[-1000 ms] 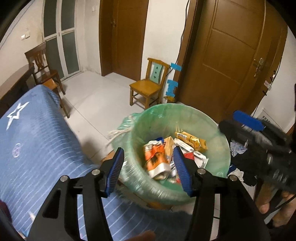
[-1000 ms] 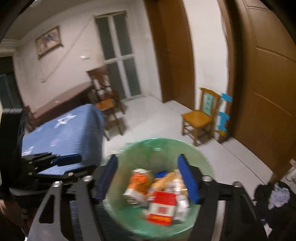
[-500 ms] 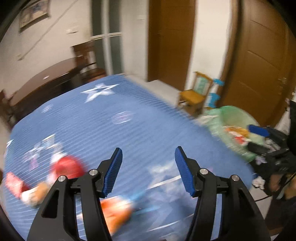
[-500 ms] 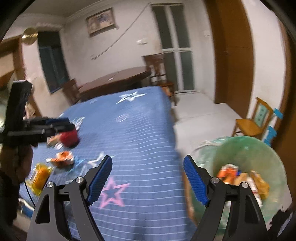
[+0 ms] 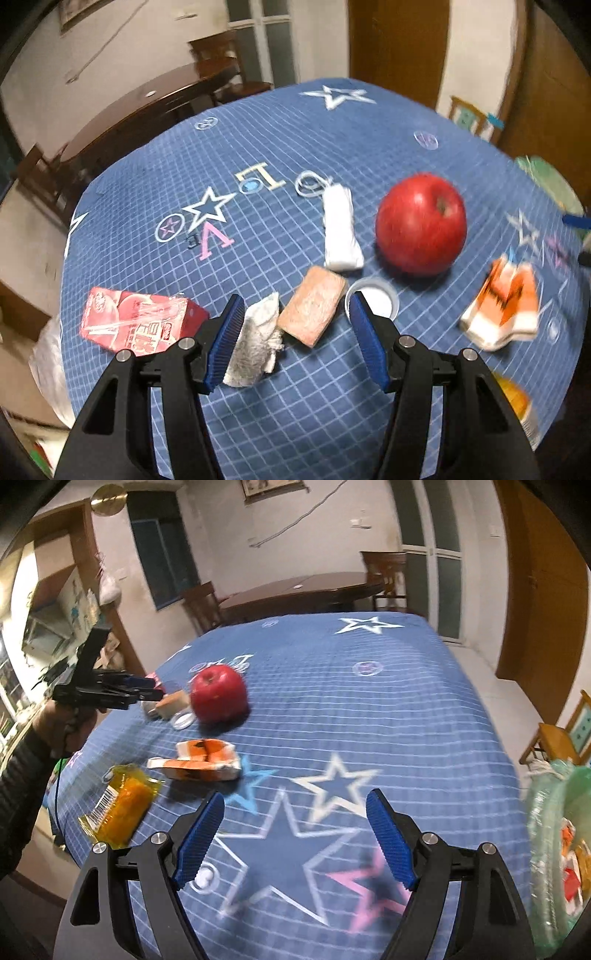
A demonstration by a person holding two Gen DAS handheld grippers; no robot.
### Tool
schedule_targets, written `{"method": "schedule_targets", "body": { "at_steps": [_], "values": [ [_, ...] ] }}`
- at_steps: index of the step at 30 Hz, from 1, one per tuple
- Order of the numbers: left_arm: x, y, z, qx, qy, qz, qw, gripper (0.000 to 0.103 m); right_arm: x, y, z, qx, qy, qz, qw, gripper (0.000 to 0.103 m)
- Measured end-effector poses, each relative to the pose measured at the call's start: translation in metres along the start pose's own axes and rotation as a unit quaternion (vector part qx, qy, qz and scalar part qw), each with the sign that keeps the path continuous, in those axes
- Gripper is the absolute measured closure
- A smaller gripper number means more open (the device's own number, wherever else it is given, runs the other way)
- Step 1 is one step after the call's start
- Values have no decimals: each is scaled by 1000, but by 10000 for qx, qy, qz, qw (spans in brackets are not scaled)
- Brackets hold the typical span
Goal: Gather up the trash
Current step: 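Move both open tools back over the table toward the sponge and wrapper, then grasp the orange sponge with the left tool while the right tool grasps the orange-white wrapper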
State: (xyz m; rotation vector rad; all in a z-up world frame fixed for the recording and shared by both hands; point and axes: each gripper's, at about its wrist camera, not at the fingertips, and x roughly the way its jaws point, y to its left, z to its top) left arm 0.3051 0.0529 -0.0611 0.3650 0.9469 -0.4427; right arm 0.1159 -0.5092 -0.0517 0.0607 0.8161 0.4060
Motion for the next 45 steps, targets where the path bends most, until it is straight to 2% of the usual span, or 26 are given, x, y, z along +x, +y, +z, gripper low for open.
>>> {"method": "schedule_targets", "body": {
  "at_steps": [2,7,8,10,12,15,27,31,33,37,45],
  "values": [
    [5,-5,-1,252,9,-11,9997,46,10,11,6,-59,62,108,9999,23],
    [17,-5,-3,505,104,-130,9986,47,29,40,21,-212,151,354,9990,23],
    [20,-3,-3,524,119,-147,9984,50,33,45,23,-216,176,411,9988,24],
    [23,-1,-4,561,142,-227,9981,55,40,54,32,-205,229,569,9979,28],
    [25,0,-6,603,136,-257,9978,61,48,68,42,-278,305,694,9967,43],
    [27,-1,-7,625,115,-266,9976,66,61,94,55,-552,432,839,9940,51],
    [22,10,-15,487,-80,-306,9983,69,144,177,91,-1442,1089,863,9797,52],
    [26,11,-16,490,-55,-323,9983,69,168,186,96,-1586,1339,770,9752,52],
    [26,13,-17,479,-68,-355,9982,69,178,190,97,-1633,1465,760,9727,57],
    [27,16,-17,489,-98,-395,9980,69,191,198,96,-1781,1626,752,9676,57],
    [29,14,-17,569,-103,-378,9976,69,197,211,97,-2113,1567,553,9632,57]
  ]
}}
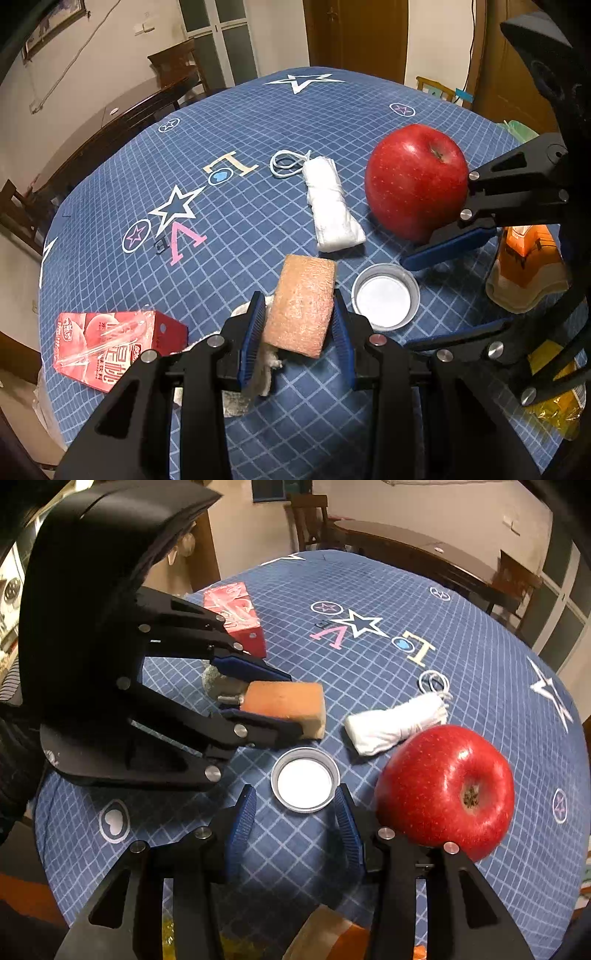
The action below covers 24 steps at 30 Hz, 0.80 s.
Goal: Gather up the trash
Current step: 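Grasp the orange sponge with the left tool while the right tool grasps the orange-white wrapper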
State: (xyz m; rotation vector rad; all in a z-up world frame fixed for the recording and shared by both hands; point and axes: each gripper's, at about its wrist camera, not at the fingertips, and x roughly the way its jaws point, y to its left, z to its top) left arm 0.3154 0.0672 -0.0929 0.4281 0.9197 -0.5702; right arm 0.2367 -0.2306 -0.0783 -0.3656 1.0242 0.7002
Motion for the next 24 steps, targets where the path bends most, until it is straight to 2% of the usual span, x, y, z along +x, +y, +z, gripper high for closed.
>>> {"method": "schedule_targets", "body": {
  "at_steps": [14,17,19,20,21,24],
  "values": [
    [-1,0,0,-55,-46,-24,10000,69,7,12,7,-190,89,-138,9997,56],
    [-1,2,0,-64,-50,-17,10000,69,11,13,6,-172,80,-282,9994,67],
    [-2,2,0,-95,-65,-16,9999,69,9,10,4,-77,9,-247,9997,69],
    [-3,2,0,-107,-76,-8,9999,69,6,9,3,-58,-42,-250,9997,76],
    [-3,2,-1,-113,-76,-12,9999,69,4,9,2,-62,-86,-247,9996,99],
    [-3,0,-1,-133,-93,54,9999,70,-11,10,-3,-38,-223,-219,9995,99]
  ]
}}
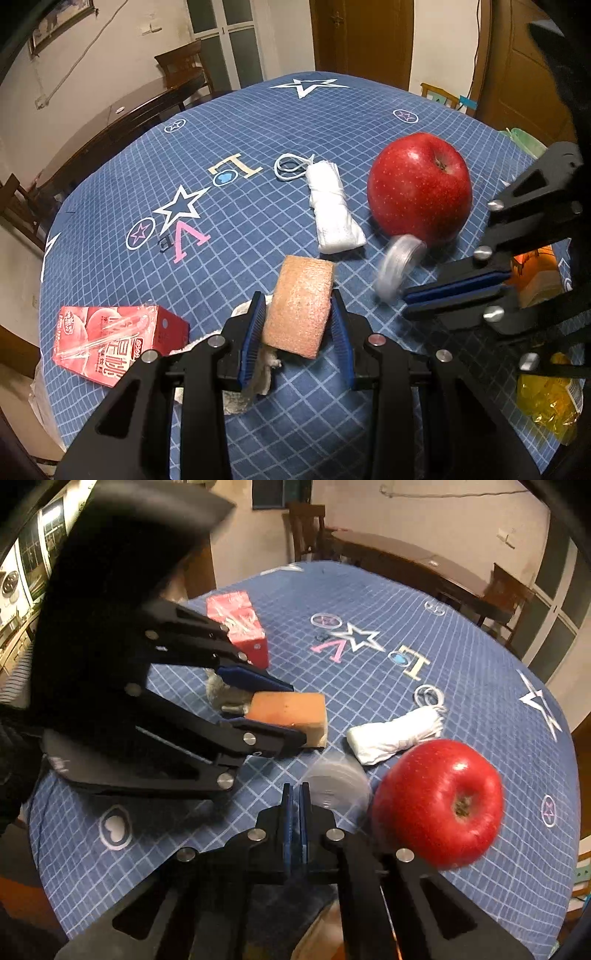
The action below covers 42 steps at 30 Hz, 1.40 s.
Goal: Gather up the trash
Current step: 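Grasp the orange sponge with the left tool while the right tool grasps the orange-white wrapper, then carry the sponge and wrapper with both tools over the green bin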
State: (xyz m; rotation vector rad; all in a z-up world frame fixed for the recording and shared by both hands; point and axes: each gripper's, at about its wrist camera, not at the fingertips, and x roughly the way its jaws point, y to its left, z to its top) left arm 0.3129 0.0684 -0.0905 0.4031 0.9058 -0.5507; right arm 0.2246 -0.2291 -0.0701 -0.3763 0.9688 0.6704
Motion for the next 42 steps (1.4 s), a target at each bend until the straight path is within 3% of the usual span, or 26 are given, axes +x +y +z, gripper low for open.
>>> {"method": "schedule_targets", "body": {
  "at_steps": [5,6,7,9,10,15,17,24,30,33,38,42],
  "values": [
    [-1,-5,-2,-31,36,50,10000,70,-18,-8,-10,176,-59,132,9997,98],
    [-2,-6,-3,-30,40,37,10000,70,-31,-17,-16,317,-136,290,9990,92],
    [-2,-7,-4,-22,45,35,10000,70,-39,-23,-20,369,-164,388,9984,85],
    [-2,-8,-7,1,69,18,10000,70,-59,-37,-35,359,-211,414,9983,34],
    [-2,-8,-7,2,75,4,10000,70,-63,-39,-40,325,-207,387,9985,32],
    [3,-8,-3,-10,101,-48,9999,70,-96,-59,-61,-466,16,149,9988,32],
    [4,-9,-3,36,126,-34,9999,70,-98,-56,-65,-923,185,233,9953,32],
    [6,-11,-1,91,186,-38,9998,70,-64,-35,-65,-1761,883,534,9789,32],
    [8,-13,0,135,235,23,9996,70,-44,-40,-63,-1598,947,699,9801,33],
    [9,-16,0,110,175,123,9997,70,-43,-41,-69,-1499,930,661,9821,42],
    [6,-24,-2,27,23,353,9994,73,-59,-36,-88,-1147,516,369,9914,54],
    [-2,-30,-5,-116,-117,411,9990,74,-81,-32,-105,-772,64,105,9969,55]
  ]
}}
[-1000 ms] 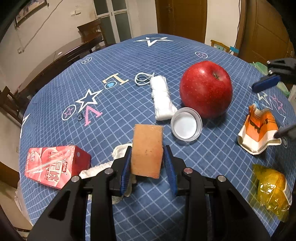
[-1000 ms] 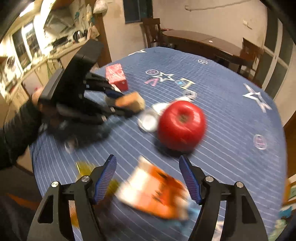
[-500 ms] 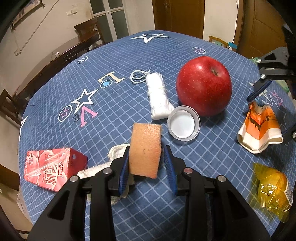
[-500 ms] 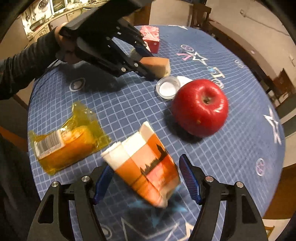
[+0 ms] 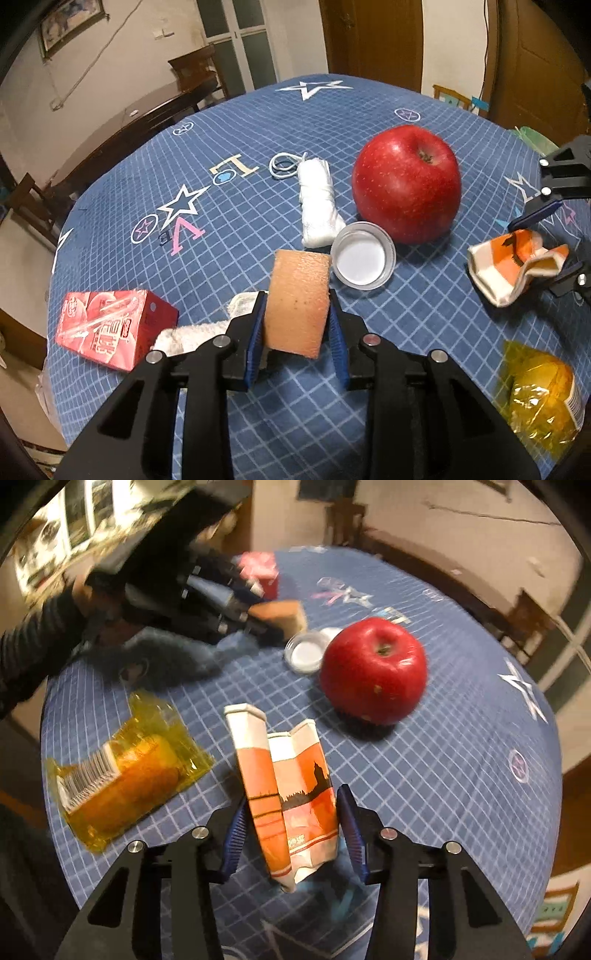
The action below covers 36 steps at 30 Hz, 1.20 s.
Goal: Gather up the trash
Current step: 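Carry the sponge and wrapper with both tools over the green bin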
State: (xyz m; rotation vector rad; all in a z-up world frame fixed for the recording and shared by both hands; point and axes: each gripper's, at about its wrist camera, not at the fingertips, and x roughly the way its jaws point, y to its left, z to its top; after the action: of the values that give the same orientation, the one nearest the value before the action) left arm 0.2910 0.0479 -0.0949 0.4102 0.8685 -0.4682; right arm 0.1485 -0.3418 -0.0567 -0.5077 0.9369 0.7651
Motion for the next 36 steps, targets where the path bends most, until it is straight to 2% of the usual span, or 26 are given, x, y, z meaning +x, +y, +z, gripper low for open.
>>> {"method": "schedule_targets", "body": {
  "at_steps": [5,9,14,18,25,36],
  "values": [
    [-17,-10,-3,-178,-230,155,9995,74,-36,-6,-18,724,-755,-437,9936,55],
    [-37,-14,-2,-439,-492,300,9974,74,-59,-6,-31,1266,-1238,-805,9809,55],
    [-72,-29,1,-814,-953,489,9909,74,-89,-1,-46,2002,-1809,-1351,9534,55],
    [-99,-52,4,-1054,-1316,609,9838,74,-106,7,-50,2292,-2207,-1766,9314,55],
    [-132,-95,8,-1454,-1853,938,9673,74,-136,8,-54,2473,-2572,-2481,9006,55],
    [-155,-136,12,-1733,-2481,1127,9464,74,-175,23,-72,2518,-2841,-2813,8813,55]
  ]
}}
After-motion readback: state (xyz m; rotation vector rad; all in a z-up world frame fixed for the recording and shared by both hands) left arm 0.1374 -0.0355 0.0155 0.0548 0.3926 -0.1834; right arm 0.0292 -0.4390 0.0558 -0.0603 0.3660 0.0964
